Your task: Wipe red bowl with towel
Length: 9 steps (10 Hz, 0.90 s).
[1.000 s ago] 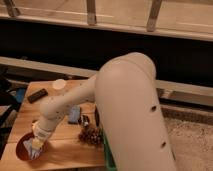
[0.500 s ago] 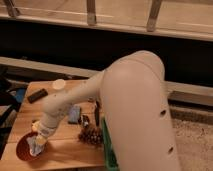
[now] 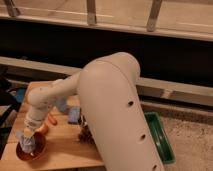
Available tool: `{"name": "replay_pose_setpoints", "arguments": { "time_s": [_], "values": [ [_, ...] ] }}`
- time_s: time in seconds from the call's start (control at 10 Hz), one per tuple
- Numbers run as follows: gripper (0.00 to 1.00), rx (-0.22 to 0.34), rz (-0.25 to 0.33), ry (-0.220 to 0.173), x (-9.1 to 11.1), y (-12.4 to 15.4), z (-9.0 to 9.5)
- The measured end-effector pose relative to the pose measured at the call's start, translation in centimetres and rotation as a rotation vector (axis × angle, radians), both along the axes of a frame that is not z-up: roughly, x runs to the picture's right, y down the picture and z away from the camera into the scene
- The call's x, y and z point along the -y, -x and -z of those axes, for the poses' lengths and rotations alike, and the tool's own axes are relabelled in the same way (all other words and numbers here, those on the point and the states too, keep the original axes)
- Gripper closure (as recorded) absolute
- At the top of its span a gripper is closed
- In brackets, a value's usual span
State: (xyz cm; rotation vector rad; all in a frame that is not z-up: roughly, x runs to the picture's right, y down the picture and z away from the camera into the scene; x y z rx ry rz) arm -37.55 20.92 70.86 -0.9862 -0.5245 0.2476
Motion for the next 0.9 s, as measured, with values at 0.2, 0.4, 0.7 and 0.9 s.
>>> {"name": "replay_pose_setpoints", "arguments": {
  "time_s": [0.2, 0.4, 0.7, 0.9],
  "values": [
    [1.00, -0.003, 0.004, 0.023, -0.7, -0.1, 0.2],
    [1.00, -0.025, 0.017, 0.060, -2.1, -1.8, 1.2],
    [1.00, -0.101, 0.009, 0.093, -3.8, -7.2, 2.7],
    [1.00, -0.119, -0.002, 0.082, -3.8, -9.8, 2.9]
  ]
}}
